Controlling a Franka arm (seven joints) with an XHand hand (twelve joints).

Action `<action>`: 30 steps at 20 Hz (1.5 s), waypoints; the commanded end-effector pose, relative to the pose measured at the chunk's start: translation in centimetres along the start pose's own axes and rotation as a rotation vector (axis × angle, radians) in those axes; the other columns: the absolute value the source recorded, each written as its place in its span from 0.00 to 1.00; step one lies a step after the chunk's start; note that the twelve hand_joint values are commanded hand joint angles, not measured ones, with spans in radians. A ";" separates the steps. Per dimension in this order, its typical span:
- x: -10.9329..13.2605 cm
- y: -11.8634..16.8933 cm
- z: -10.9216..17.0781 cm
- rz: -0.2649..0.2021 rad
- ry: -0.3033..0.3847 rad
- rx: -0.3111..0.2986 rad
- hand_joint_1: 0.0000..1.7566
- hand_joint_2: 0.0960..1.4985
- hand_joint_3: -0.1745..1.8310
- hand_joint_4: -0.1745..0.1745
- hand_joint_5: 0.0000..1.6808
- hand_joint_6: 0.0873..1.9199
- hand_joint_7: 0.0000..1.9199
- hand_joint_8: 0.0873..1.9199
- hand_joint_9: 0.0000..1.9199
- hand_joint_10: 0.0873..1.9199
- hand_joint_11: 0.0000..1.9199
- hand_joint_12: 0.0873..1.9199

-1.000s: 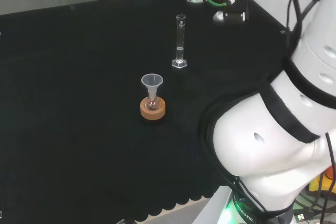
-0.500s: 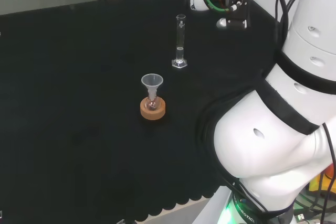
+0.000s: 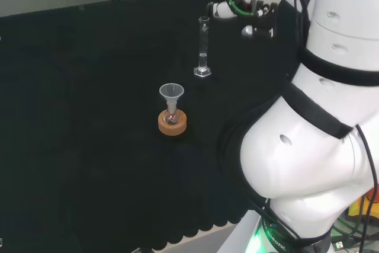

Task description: Pick up the graduated cylinder.

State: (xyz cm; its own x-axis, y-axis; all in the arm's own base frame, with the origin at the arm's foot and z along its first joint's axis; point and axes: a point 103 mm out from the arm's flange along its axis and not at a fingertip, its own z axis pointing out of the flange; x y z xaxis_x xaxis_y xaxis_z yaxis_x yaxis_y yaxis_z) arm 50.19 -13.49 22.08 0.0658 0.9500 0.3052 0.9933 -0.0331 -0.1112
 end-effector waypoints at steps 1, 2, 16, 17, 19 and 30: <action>-2.3 3.1 4.1 -0.073 0.150 -0.037 0.24 0.76 0.04 0.44 0.15 0.00 0.04 0.28 0.15 0.31 0.10 0.70; -2.5 3.1 4.3 -0.089 0.169 -0.039 0.25 0.75 0.03 0.45 0.15 0.00 0.05 0.28 0.16 0.31 0.11 0.70; -3.5 4.6 7.7 -0.226 0.360 0.001 0.45 0.67 0.00 0.44 0.14 0.00 0.08 0.28 0.21 0.29 0.15 0.69; -3.5 4.8 7.9 -0.234 0.375 -0.006 0.46 0.67 0.00 0.43 0.15 0.00 0.08 0.28 0.21 0.29 0.15 0.69; -3.5 5.0 8.1 -0.257 0.404 -0.008 0.48 0.66 0.00 0.42 0.17 0.00 0.09 0.29 0.22 0.29 0.15 0.69; -3.2 5.6 9.6 -0.401 0.513 -0.040 0.51 0.65 0.00 0.38 0.27 0.00 0.21 0.29 0.31 0.25 0.19 0.67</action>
State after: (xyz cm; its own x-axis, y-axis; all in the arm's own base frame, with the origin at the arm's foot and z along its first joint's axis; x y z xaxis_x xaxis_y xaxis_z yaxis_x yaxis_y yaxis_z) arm 54.35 -14.18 12.03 -0.2366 0.6789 0.6951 0.9663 0.2388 0.0957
